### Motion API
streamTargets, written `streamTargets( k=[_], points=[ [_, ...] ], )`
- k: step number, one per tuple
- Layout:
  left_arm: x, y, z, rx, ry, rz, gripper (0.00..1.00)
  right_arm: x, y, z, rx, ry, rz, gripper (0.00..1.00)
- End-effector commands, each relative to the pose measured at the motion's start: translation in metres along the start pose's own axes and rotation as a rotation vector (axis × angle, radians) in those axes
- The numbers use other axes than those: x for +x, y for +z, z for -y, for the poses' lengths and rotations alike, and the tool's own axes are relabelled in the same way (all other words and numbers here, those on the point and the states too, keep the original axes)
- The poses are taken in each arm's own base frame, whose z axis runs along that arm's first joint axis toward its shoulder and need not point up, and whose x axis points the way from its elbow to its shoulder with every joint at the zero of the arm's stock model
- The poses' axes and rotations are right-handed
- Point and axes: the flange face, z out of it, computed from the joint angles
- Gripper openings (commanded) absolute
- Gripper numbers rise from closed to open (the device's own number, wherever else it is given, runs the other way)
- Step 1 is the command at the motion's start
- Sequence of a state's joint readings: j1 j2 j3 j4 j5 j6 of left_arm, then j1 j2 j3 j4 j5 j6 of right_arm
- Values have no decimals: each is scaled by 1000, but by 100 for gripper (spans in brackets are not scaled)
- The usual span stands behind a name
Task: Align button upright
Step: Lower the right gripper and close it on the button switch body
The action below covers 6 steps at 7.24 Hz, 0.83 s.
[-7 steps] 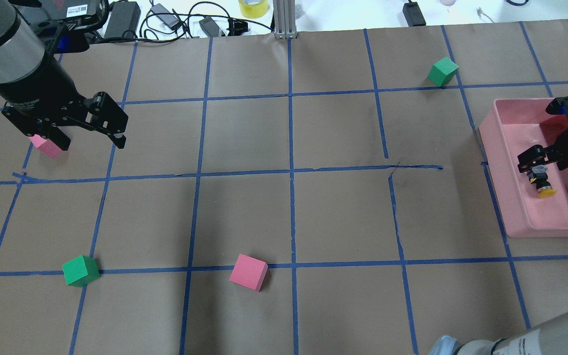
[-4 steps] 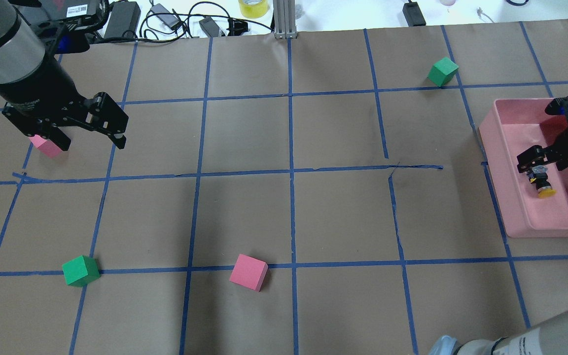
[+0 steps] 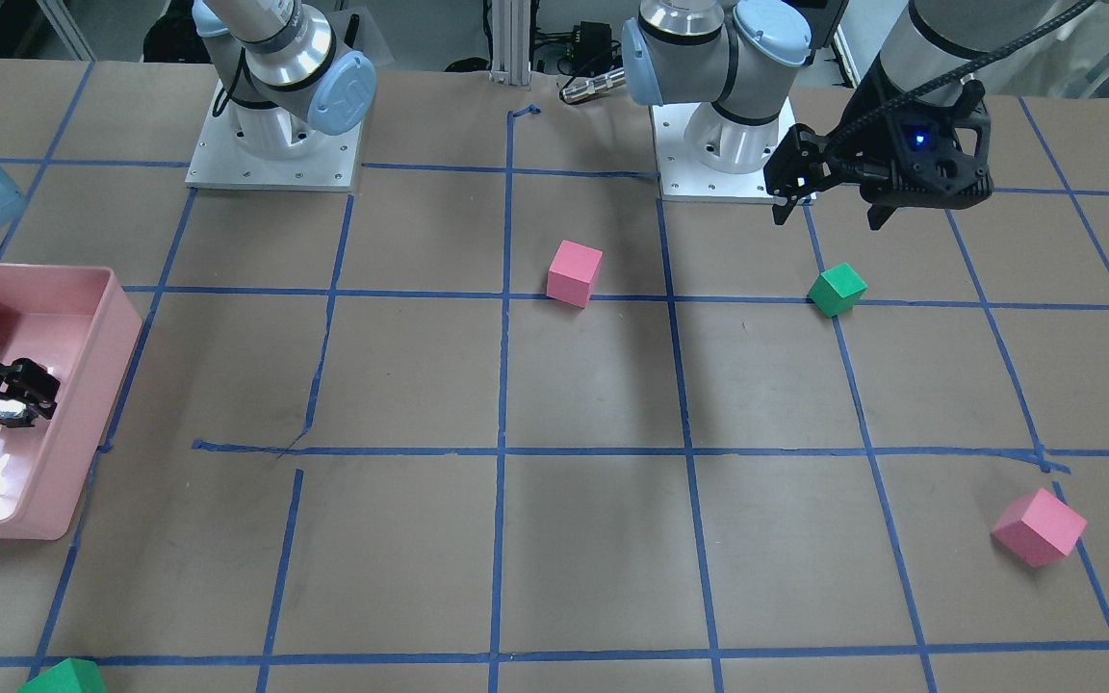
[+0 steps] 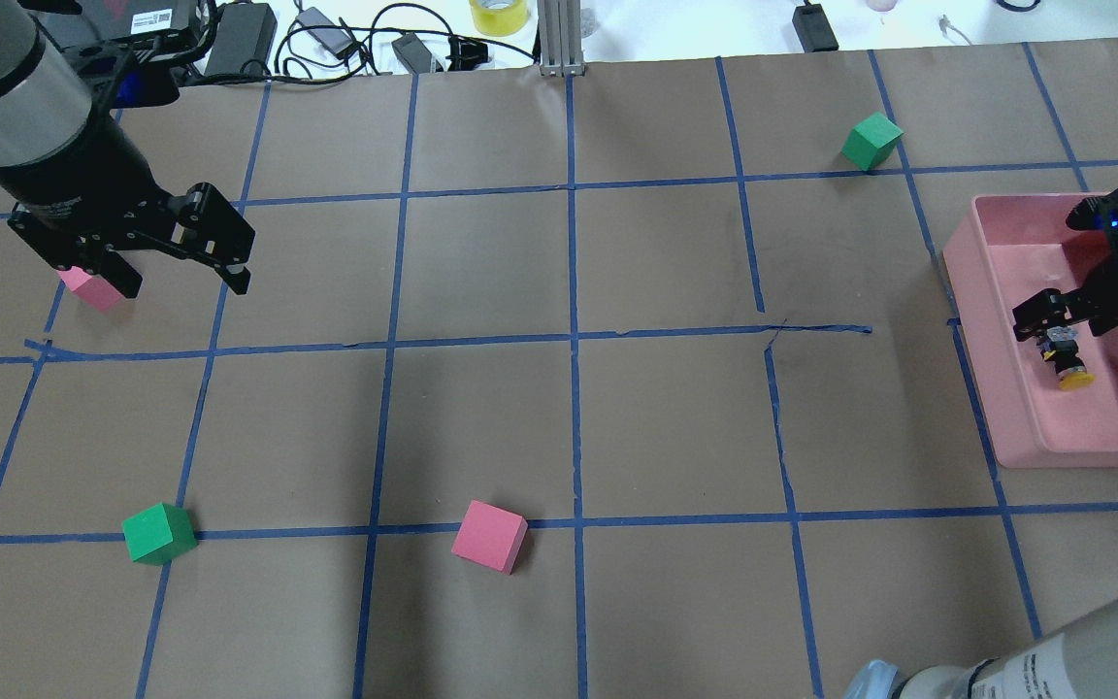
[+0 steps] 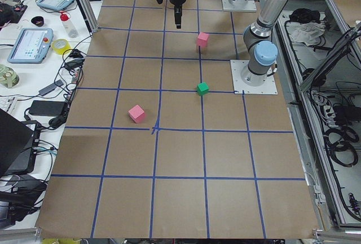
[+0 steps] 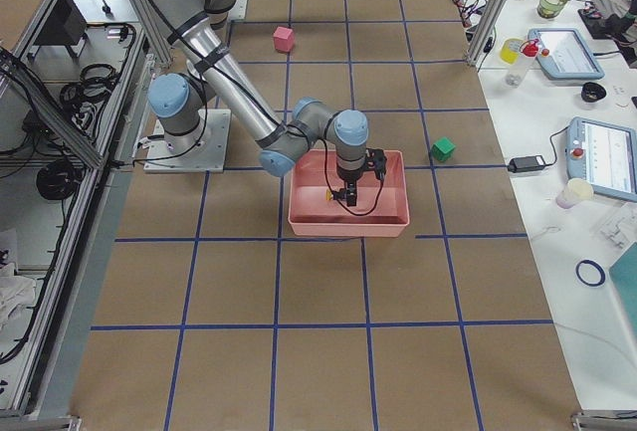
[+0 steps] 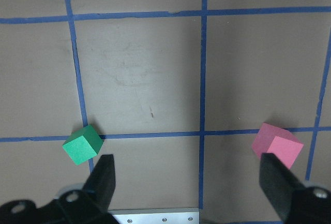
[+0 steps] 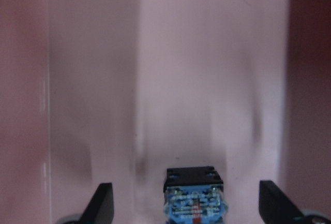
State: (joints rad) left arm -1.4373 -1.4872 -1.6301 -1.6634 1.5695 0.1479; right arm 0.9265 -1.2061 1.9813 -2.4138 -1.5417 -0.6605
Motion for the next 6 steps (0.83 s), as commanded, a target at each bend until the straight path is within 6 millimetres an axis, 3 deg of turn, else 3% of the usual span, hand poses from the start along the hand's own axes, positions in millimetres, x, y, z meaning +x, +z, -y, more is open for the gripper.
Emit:
streamTargets(
  k=[1, 2, 3, 4, 6],
  points=[
    [0, 1, 1, -2, 1, -1, 100, 0, 2, -1, -3, -4, 2, 100],
    [0, 0, 1, -1, 1, 0, 100, 0, 2, -1, -3, -4, 2, 97],
    [0, 1, 1, -2, 2, -1, 100, 0, 2, -1, -6, -4, 3, 84],
    [0, 0, 1, -1, 1, 0, 100, 0, 2, -1, -11, -5, -3, 51],
    [0, 2, 1, -4, 1, -2, 100, 1, -1, 0, -12, -43, -4, 19]
  ],
)
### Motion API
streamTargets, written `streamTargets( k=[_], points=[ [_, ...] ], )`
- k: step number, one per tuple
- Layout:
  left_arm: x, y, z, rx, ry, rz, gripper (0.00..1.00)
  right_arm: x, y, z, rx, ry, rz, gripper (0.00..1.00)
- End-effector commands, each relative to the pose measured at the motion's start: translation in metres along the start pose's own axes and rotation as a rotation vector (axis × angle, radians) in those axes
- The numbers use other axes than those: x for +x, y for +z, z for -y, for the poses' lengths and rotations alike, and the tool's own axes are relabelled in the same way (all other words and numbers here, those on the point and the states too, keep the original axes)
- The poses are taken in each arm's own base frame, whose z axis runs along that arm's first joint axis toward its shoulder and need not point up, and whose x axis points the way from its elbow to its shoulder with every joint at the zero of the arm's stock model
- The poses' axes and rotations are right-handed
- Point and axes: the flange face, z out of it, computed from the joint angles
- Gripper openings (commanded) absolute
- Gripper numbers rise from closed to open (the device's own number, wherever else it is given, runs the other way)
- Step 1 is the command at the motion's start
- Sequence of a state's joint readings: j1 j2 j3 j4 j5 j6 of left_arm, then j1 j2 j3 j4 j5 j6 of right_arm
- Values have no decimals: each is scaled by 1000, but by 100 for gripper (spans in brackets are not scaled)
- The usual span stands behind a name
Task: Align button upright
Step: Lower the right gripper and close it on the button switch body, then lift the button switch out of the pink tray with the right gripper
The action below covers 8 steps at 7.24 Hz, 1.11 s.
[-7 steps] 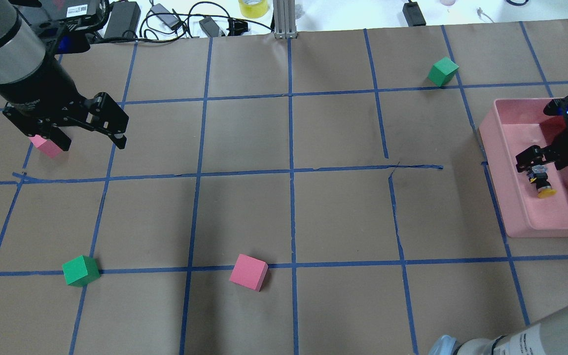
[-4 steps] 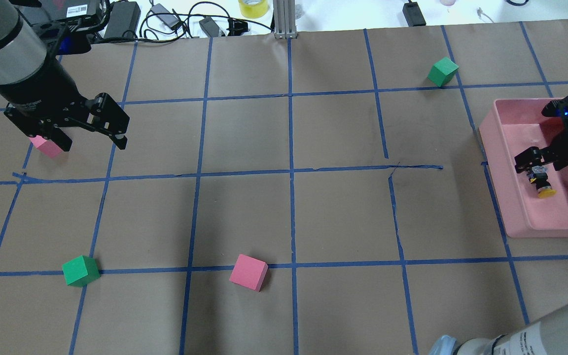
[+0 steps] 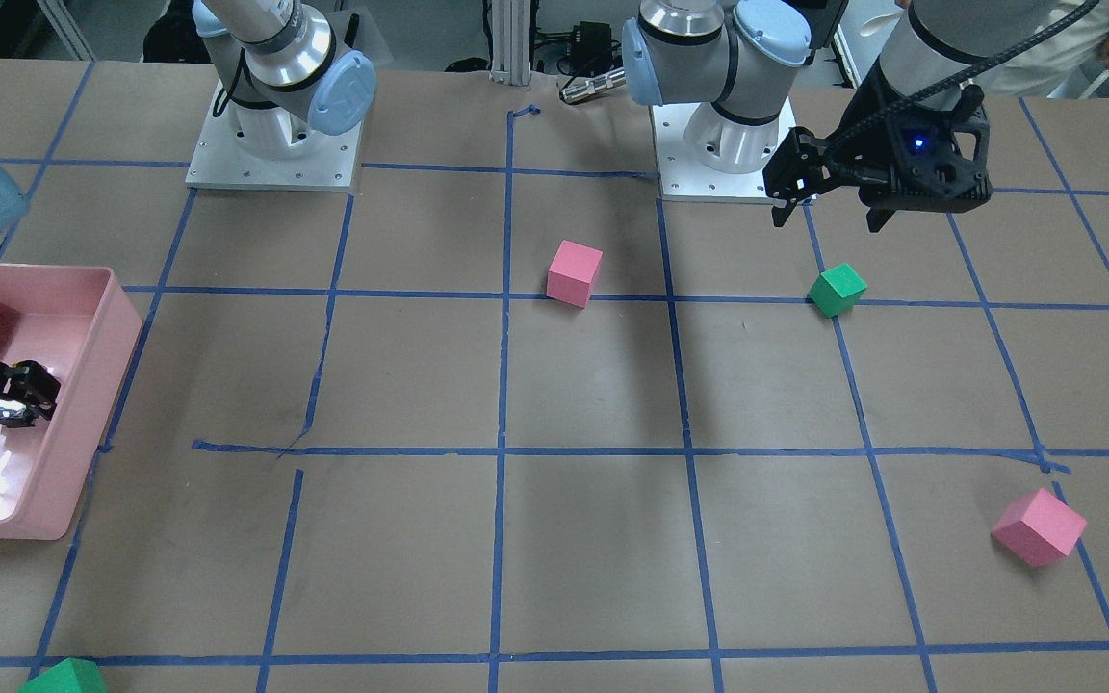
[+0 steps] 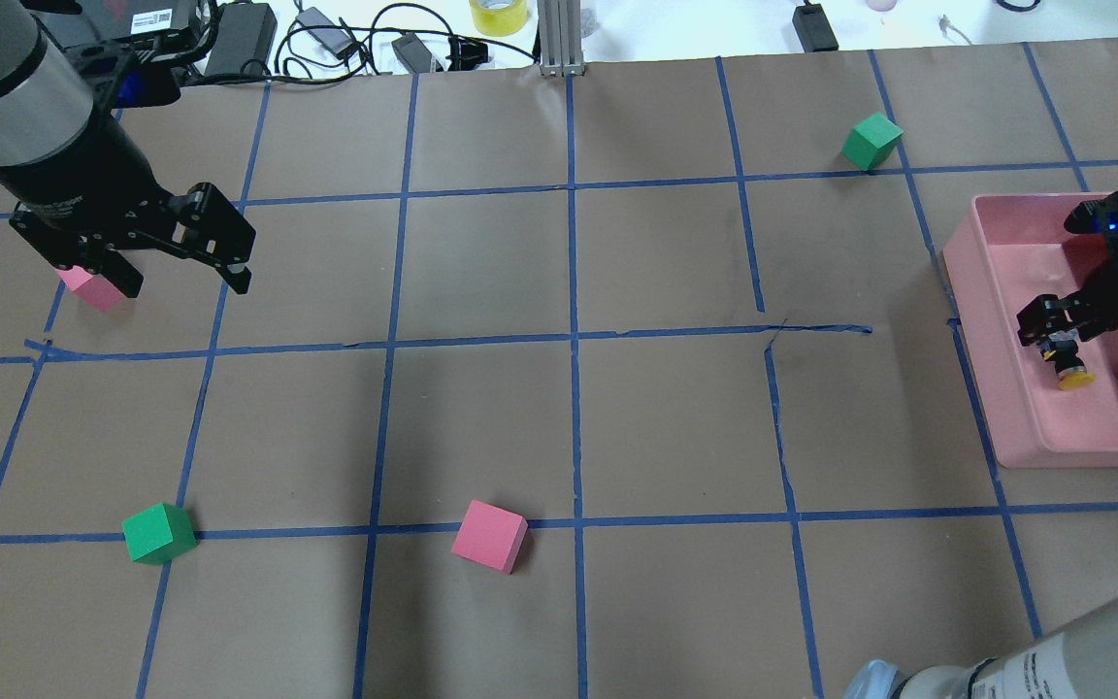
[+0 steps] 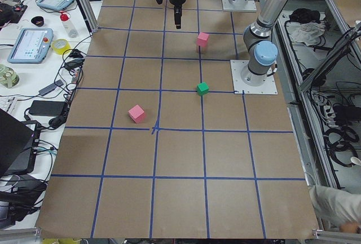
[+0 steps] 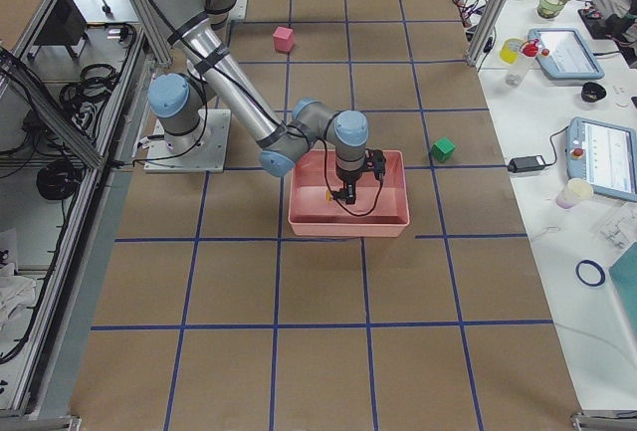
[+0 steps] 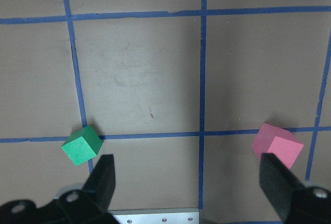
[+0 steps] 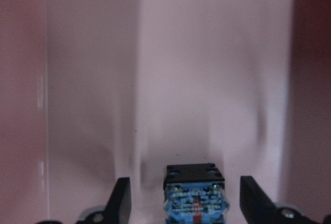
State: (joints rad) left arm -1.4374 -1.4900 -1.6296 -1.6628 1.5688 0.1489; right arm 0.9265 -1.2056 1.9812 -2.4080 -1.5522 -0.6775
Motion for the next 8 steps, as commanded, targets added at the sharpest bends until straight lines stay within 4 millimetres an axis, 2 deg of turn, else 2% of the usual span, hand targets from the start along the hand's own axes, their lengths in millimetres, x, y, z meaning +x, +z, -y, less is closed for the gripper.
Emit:
streamTargets(
  k=[1, 2, 5, 6, 8],
  points=[
    [0, 1, 0, -2, 0, 0, 100, 1, -3, 1, 0, -36, 0, 9],
    [0, 1, 0, -1, 1, 0, 100, 1, -6, 1, -1, -37, -1, 0],
    [0, 1, 1, 1, 1, 1, 100, 7, -20, 9, -32, -37, 24, 0],
    [0, 0, 1, 2, 0, 1, 100, 9, -31, 12, -38, -37, 27, 0],
    [-1, 1, 1, 1, 0, 0, 100, -2, -76, 20, -17, -48, 12, 0]
  ],
)
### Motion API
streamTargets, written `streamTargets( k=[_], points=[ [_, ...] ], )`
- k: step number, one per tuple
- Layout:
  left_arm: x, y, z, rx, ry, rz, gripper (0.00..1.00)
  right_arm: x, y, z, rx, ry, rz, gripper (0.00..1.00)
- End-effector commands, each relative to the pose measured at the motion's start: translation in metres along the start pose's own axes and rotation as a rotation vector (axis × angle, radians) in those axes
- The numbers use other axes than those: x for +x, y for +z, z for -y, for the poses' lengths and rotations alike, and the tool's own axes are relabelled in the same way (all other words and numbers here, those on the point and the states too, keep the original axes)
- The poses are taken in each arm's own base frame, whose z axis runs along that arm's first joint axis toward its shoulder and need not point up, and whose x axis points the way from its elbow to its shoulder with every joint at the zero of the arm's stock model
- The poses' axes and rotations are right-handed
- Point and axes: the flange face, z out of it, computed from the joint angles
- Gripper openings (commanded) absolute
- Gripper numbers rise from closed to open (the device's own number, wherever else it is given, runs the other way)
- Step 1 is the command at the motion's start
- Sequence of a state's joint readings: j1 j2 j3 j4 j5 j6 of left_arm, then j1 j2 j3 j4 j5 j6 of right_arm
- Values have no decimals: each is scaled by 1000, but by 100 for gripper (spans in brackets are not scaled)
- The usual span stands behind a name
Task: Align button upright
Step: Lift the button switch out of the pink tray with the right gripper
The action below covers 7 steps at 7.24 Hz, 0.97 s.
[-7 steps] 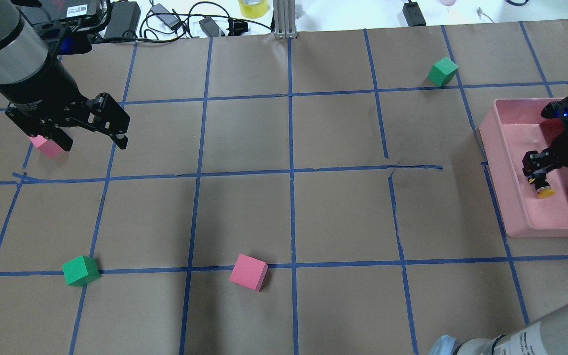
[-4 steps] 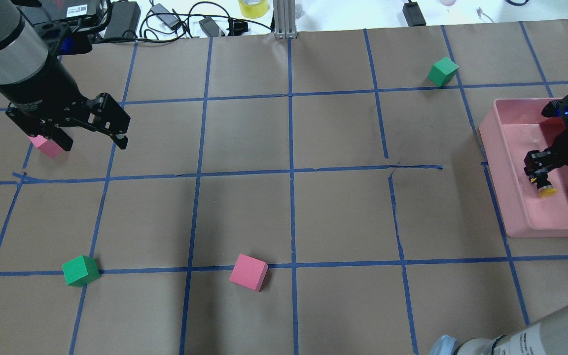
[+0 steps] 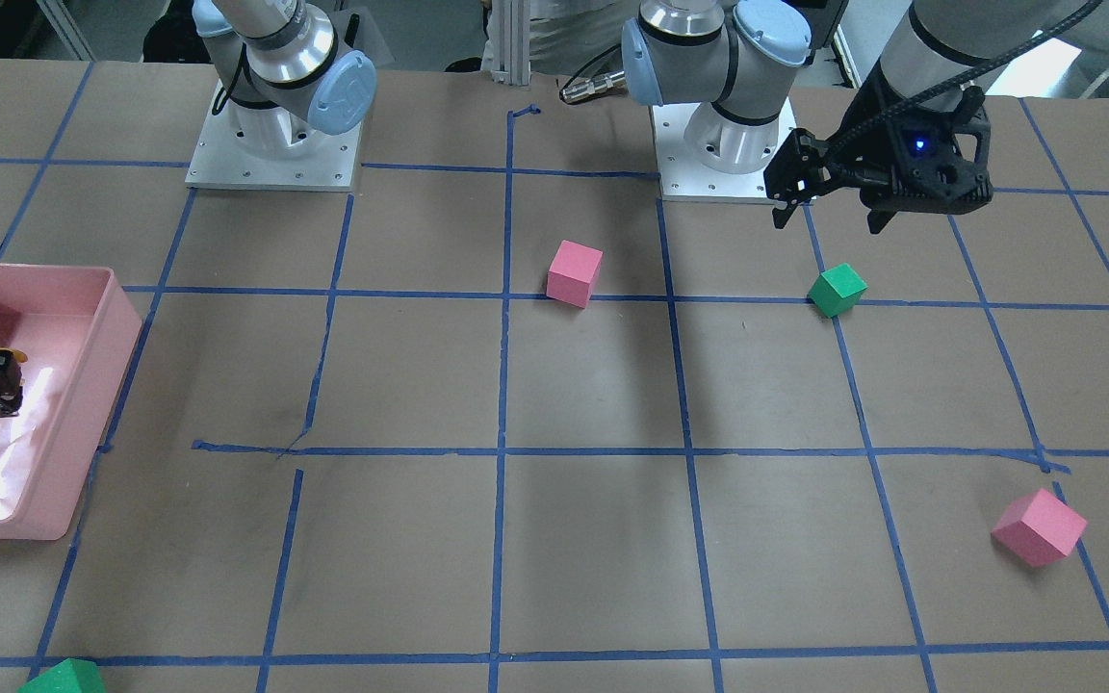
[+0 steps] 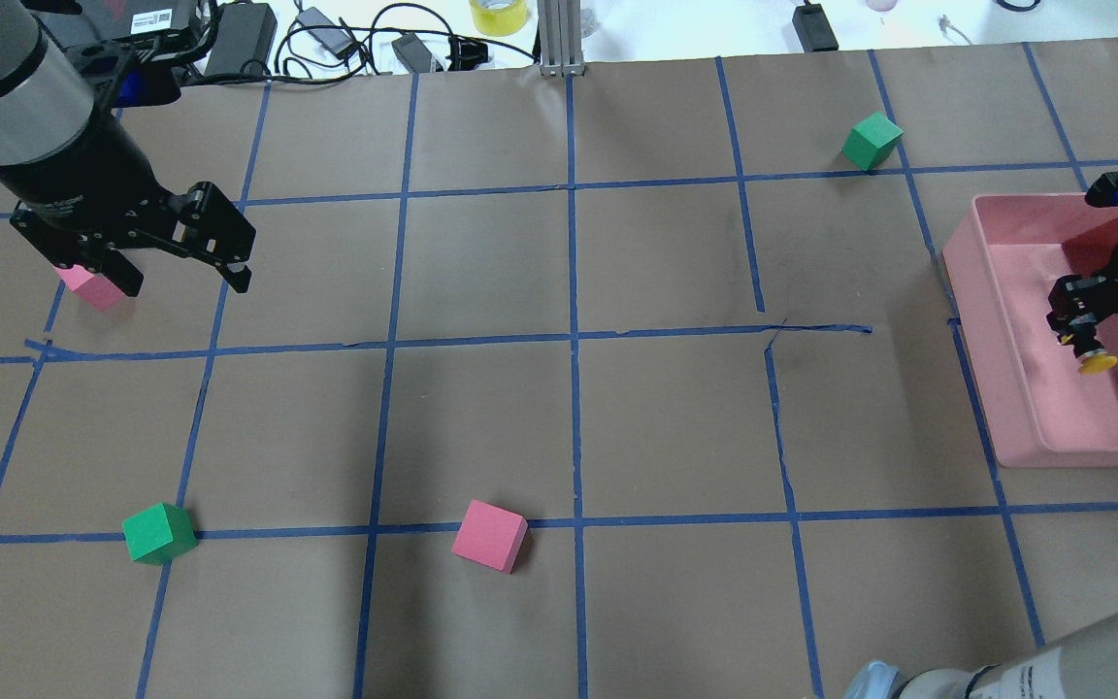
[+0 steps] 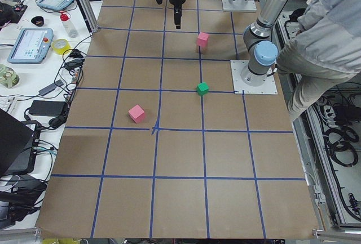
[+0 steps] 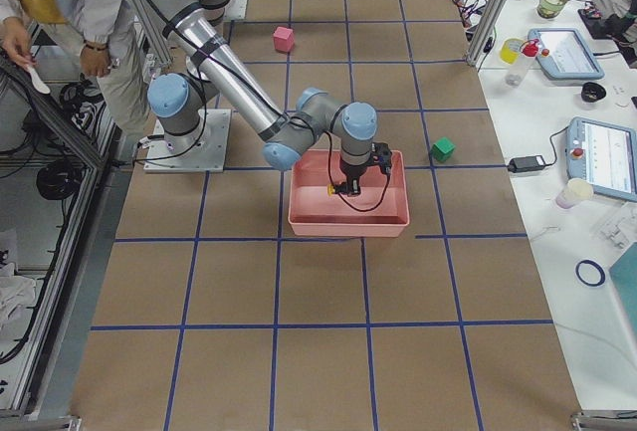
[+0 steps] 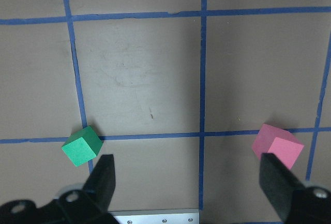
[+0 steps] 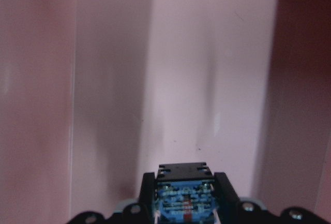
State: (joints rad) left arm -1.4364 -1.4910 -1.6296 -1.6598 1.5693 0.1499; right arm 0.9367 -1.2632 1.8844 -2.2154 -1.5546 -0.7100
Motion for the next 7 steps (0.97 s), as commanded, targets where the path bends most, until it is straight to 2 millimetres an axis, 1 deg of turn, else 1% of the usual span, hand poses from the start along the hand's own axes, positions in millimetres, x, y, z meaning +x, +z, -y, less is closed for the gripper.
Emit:
streamTargets(
  k=[1, 2, 3, 4, 5, 6, 7],
  points=[
    [0, 1, 0, -1, 0, 0, 100, -27, -53, 15, 13, -28, -6, 0],
    [0, 0, 0, 2, -2, 0, 100, -54, -80, 30, 37, -32, -26, 0],
    [0, 0, -1, 0, 0, 0, 100, -97, -96, 50, 60, -12, -37, 0],
    [0, 0, -1, 0, 0, 0, 100, -147, -100, 64, 69, 3, -37, 0],
    [0, 1, 0, -1, 0, 0, 100, -202, -99, 72, 70, 70, -28, 0],
    [0, 1, 0, -1, -2, 0, 100, -263, -97, 76, 72, 84, -30, 0],
    [-1, 0, 0, -1, -2, 0, 100, -324, -87, 75, 60, 145, -12, 0]
  ],
)
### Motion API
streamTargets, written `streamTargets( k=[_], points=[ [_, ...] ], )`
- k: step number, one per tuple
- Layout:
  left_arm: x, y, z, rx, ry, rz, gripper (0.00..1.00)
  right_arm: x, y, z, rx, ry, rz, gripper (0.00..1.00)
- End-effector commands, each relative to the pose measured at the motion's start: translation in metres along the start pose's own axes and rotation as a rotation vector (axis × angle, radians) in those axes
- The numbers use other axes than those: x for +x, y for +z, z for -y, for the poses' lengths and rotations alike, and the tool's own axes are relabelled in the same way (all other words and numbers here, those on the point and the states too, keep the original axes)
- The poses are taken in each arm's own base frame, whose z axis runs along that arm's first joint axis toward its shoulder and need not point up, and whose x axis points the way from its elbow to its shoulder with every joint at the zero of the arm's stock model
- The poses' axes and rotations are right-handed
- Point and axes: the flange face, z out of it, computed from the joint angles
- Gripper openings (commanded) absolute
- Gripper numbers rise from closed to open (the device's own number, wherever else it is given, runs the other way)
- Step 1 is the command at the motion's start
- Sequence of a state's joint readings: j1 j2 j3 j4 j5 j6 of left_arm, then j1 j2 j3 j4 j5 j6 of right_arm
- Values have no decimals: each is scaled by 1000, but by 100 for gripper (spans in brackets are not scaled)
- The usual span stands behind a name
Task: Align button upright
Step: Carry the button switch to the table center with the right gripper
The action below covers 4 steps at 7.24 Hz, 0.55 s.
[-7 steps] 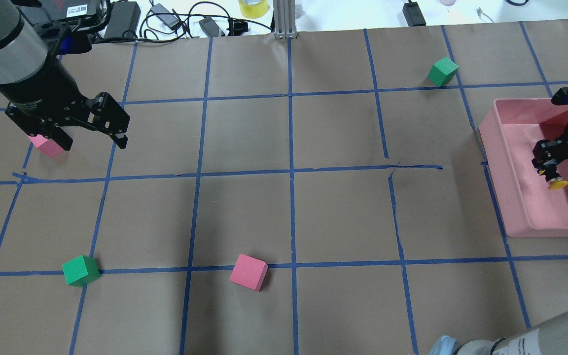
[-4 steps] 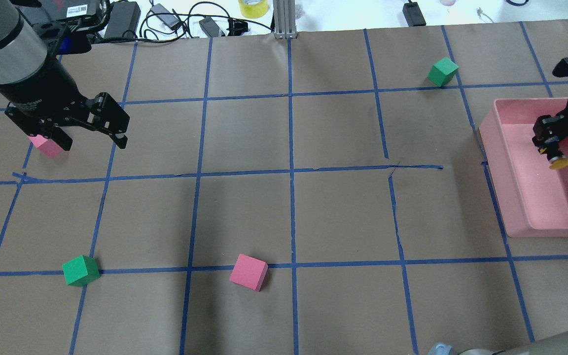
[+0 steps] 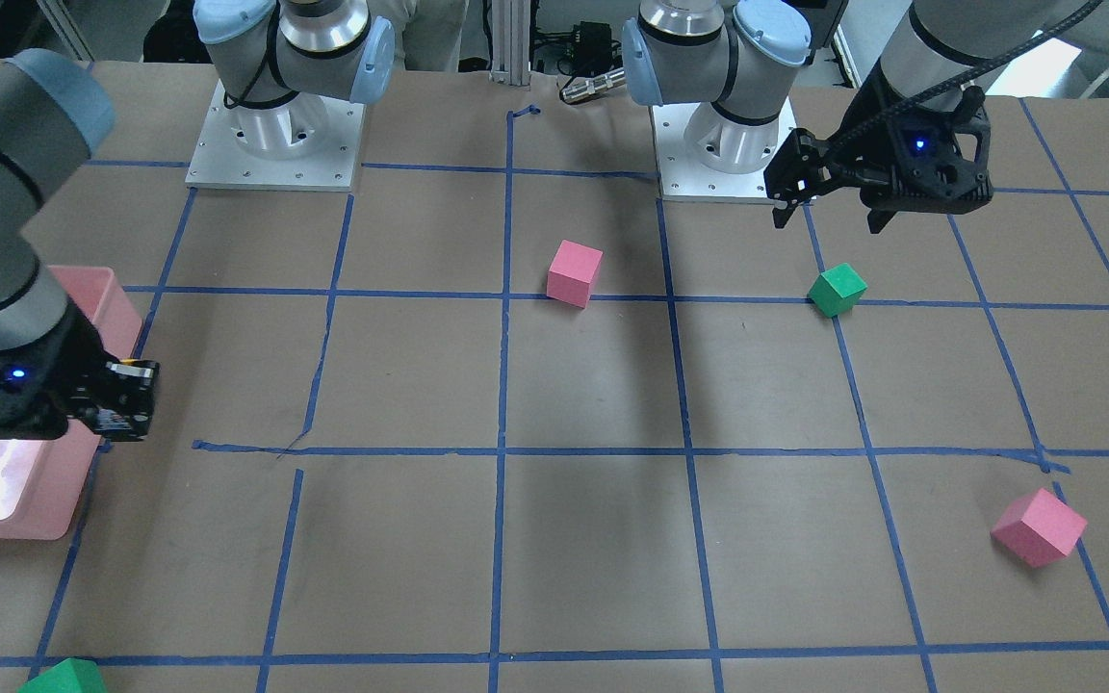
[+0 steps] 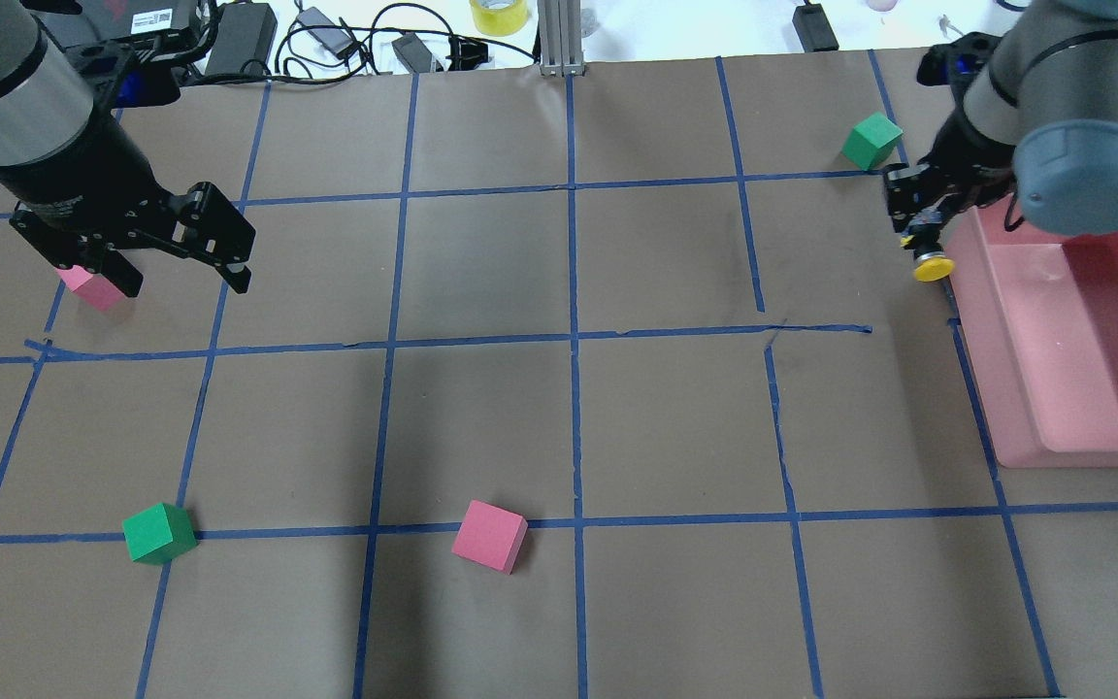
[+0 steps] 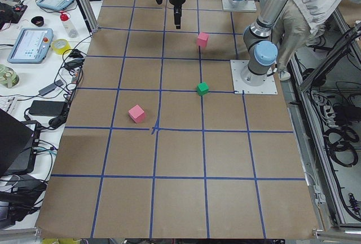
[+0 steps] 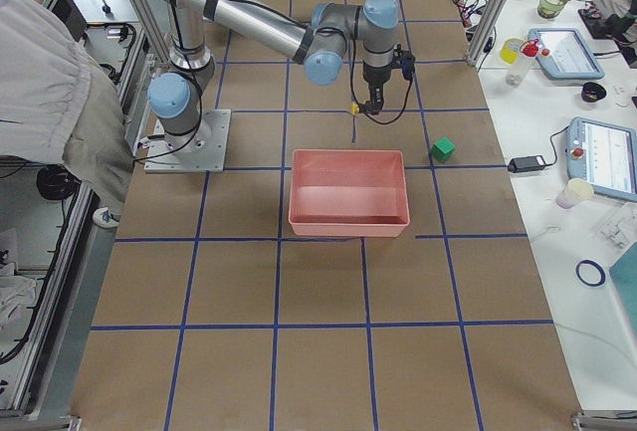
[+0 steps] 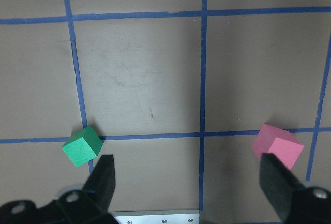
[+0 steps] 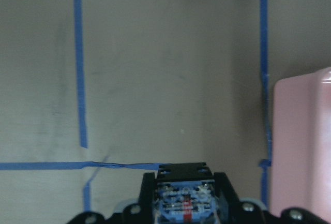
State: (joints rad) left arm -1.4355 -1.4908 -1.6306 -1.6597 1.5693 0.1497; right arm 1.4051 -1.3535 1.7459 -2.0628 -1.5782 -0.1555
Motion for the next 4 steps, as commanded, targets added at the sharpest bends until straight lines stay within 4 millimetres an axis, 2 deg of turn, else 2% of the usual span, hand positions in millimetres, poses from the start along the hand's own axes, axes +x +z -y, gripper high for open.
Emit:
streamTargets(
  k=[1, 2, 3, 4],
  points=[
    [0, -1, 0, 1, 1, 0, 100, -133, 16, -22, -31, 20, 23, 0],
    [-1, 0, 0, -1, -1, 1, 100, -182, 18, -37, -23, -64, 34, 0],
    [-1, -1, 0, 1, -1, 0, 100, -213, 32, -39, 7, -92, 45, 0],
    [-1, 0, 0, 0, -1, 0, 100, -244, 57, -40, 21, -126, 89, 0]
  ],
)
